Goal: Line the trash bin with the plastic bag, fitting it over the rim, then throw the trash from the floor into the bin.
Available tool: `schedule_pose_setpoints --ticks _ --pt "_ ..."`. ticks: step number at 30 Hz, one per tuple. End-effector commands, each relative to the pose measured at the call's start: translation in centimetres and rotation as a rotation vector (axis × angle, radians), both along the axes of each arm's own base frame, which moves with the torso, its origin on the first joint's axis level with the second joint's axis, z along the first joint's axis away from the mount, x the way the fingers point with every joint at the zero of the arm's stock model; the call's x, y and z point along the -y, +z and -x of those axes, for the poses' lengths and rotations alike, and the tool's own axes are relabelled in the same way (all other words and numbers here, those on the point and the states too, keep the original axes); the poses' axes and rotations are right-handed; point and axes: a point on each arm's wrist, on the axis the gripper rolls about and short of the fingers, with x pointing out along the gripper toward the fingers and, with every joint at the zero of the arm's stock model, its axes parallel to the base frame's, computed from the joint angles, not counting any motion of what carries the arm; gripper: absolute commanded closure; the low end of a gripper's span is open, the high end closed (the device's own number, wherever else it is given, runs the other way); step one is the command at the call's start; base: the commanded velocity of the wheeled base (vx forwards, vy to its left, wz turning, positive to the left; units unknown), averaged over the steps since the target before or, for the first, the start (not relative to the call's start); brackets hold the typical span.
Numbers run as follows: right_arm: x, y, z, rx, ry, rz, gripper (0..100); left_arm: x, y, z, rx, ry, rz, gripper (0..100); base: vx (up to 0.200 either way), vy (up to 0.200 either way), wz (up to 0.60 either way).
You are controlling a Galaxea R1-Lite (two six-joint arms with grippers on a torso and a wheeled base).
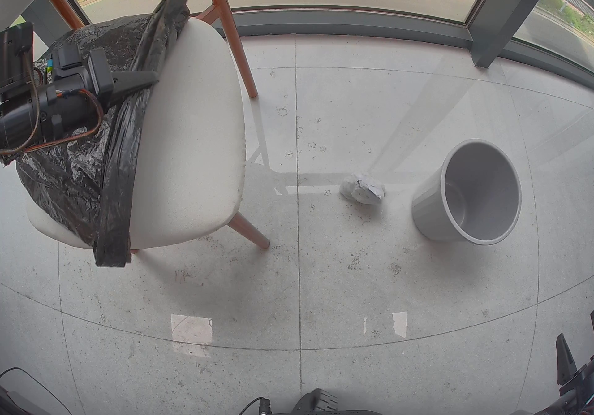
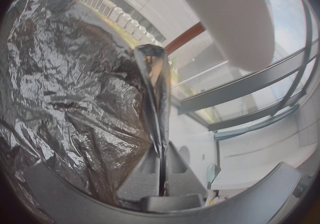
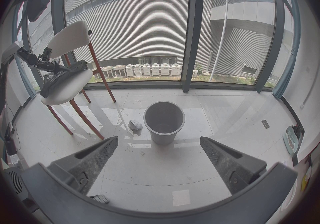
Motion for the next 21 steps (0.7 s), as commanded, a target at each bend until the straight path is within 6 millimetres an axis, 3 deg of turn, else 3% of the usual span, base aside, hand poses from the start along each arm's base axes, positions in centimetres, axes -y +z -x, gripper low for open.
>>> schedule_pose_setpoints --ticks 1,6,10,21 --pt "0.0 -0.5 -0.1 -0.016 0.000 -0.001 0 0.6 -2.0 1.5 0.045 -0.139 0.110 100 0.000 -0.200 0.00" --pt "0.0 -0.5 -0.1 -0.016 0.000 -0.001 0 2.5 -1.4 2.3 0.005 -0.244 0.195 100 0.000 -0.200 0.00" --pt "0.0 -0.5 -0.1 -0.016 0.000 -0.001 0 4.2 0.0 4.6 -0.010 -0.357 0.263 100 0.000 -0.200 0.00" --pt "0.0 -0.5 -0.1 -0.016 0.000 -0.001 0 9.2 1.3 7.6 -0.010 -0.620 0.283 100 0.000 -0.200 0.00"
